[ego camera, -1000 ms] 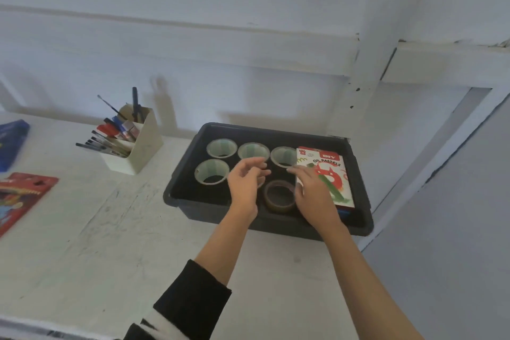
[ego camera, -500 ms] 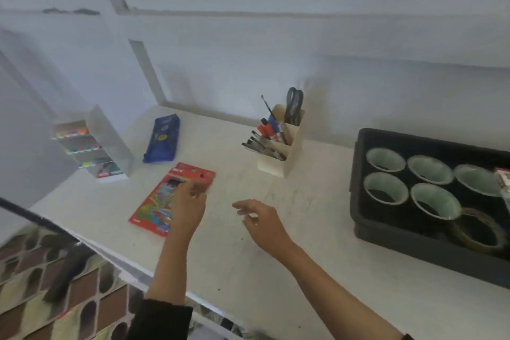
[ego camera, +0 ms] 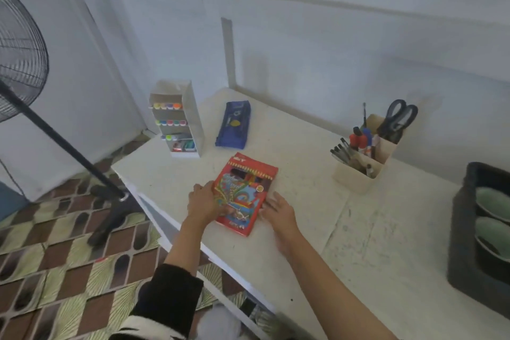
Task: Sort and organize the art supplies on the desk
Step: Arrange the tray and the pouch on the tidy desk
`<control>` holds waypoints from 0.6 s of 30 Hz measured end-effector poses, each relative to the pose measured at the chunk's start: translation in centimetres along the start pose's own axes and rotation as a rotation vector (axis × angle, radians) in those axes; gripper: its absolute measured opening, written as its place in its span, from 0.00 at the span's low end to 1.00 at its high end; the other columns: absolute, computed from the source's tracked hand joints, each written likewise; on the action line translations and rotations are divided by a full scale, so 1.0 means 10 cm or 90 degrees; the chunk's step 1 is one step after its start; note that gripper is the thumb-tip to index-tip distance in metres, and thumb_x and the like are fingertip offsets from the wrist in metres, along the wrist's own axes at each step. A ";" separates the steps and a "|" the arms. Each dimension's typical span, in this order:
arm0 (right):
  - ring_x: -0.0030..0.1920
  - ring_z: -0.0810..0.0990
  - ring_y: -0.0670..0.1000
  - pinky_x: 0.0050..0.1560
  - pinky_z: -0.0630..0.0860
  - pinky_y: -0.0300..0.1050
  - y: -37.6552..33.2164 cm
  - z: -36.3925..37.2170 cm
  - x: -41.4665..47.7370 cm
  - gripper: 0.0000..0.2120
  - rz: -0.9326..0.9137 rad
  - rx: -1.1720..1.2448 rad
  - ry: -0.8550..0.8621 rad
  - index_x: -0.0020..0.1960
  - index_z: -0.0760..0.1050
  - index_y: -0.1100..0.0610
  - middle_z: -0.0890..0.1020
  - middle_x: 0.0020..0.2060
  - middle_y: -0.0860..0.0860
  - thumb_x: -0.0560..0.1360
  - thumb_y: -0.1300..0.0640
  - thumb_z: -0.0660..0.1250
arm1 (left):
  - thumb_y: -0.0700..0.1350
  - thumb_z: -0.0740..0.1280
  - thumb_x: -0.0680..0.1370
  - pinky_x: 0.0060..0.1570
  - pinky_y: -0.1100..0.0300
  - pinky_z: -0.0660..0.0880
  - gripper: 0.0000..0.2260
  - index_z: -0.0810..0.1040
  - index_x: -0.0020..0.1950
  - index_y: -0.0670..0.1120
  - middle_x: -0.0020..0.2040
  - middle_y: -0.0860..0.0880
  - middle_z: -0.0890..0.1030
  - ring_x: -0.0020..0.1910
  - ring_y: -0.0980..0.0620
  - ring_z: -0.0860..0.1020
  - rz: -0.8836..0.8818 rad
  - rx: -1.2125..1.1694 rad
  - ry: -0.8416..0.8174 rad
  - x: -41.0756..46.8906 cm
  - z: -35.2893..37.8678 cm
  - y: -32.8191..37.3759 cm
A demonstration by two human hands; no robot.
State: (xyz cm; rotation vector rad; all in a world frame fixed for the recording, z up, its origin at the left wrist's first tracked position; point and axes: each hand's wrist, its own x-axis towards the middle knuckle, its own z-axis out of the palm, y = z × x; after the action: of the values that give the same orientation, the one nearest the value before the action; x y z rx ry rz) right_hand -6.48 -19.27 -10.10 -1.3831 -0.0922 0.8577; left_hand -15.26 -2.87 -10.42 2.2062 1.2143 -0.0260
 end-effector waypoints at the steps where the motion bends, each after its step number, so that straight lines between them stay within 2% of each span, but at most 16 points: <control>1: 0.61 0.75 0.55 0.55 0.76 0.47 0.00 -0.01 0.02 0.33 0.018 0.038 -0.005 0.74 0.56 0.65 0.72 0.65 0.61 0.72 0.74 0.65 | 0.55 0.79 0.59 0.59 0.48 0.74 0.39 0.68 0.64 0.46 0.58 0.43 0.74 0.59 0.44 0.74 -0.018 -0.073 -0.027 -0.03 -0.02 -0.01; 3: 0.58 0.78 0.60 0.55 0.77 0.54 -0.02 -0.01 0.00 0.28 0.019 0.053 -0.034 0.68 0.66 0.66 0.77 0.60 0.63 0.70 0.73 0.68 | 0.45 0.81 0.61 0.46 0.55 0.78 0.32 0.68 0.58 0.45 0.51 0.47 0.76 0.49 0.49 0.78 -0.043 -0.229 -0.059 -0.10 -0.07 -0.02; 4: 0.55 0.80 0.61 0.51 0.79 0.54 -0.05 0.00 -0.02 0.25 0.007 0.039 -0.037 0.64 0.71 0.66 0.78 0.57 0.63 0.69 0.72 0.69 | 0.39 0.80 0.64 0.39 0.60 0.77 0.29 0.67 0.58 0.45 0.48 0.48 0.77 0.45 0.51 0.78 -0.044 -0.289 -0.079 -0.15 -0.10 -0.01; 6: 0.53 0.80 0.59 0.42 0.80 0.49 -0.16 0.00 -0.06 0.21 -0.017 0.019 -0.020 0.61 0.71 0.61 0.79 0.55 0.61 0.70 0.71 0.68 | 0.36 0.77 0.67 0.33 0.63 0.76 0.26 0.67 0.58 0.45 0.47 0.49 0.78 0.41 0.54 0.79 -0.014 -0.355 -0.096 -0.22 -0.17 0.05; 9: 0.53 0.80 0.57 0.39 0.79 0.47 -0.40 -0.06 -0.14 0.19 -0.037 -0.019 -0.039 0.60 0.66 0.55 0.78 0.55 0.59 0.74 0.68 0.67 | 0.38 0.76 0.69 0.31 0.65 0.76 0.22 0.69 0.56 0.47 0.47 0.51 0.79 0.40 0.54 0.81 0.050 -0.405 -0.090 -0.32 -0.34 0.24; 12: 0.49 0.82 0.55 0.39 0.80 0.48 -0.71 -0.19 -0.28 0.19 -0.071 -0.041 -0.045 0.60 0.66 0.54 0.81 0.51 0.56 0.74 0.66 0.69 | 0.42 0.74 0.72 0.32 0.63 0.78 0.17 0.71 0.55 0.47 0.47 0.50 0.82 0.39 0.54 0.83 0.094 -0.469 -0.082 -0.45 -0.46 0.51; 15: 0.47 0.83 0.53 0.39 0.80 0.48 -1.00 -0.44 -0.45 0.18 -0.122 -0.024 -0.009 0.59 0.68 0.54 0.82 0.47 0.55 0.73 0.66 0.69 | 0.43 0.70 0.75 0.33 0.63 0.79 0.10 0.72 0.52 0.50 0.48 0.51 0.82 0.39 0.54 0.84 0.160 -0.509 -0.097 -0.60 -0.49 0.88; 18: 0.45 0.84 0.52 0.38 0.80 0.48 -1.21 -0.82 -0.63 0.18 -0.167 0.005 0.054 0.58 0.69 0.54 0.83 0.46 0.53 0.73 0.66 0.69 | 0.44 0.68 0.77 0.36 0.61 0.80 0.07 0.72 0.53 0.50 0.49 0.50 0.83 0.40 0.52 0.84 0.209 -0.520 -0.126 -0.79 -0.42 1.32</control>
State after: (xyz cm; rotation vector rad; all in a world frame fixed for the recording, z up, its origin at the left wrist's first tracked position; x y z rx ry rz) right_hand -0.86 -28.89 1.22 -1.3633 -0.2002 0.5803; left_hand -10.81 -11.81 1.99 1.5929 0.5801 0.3204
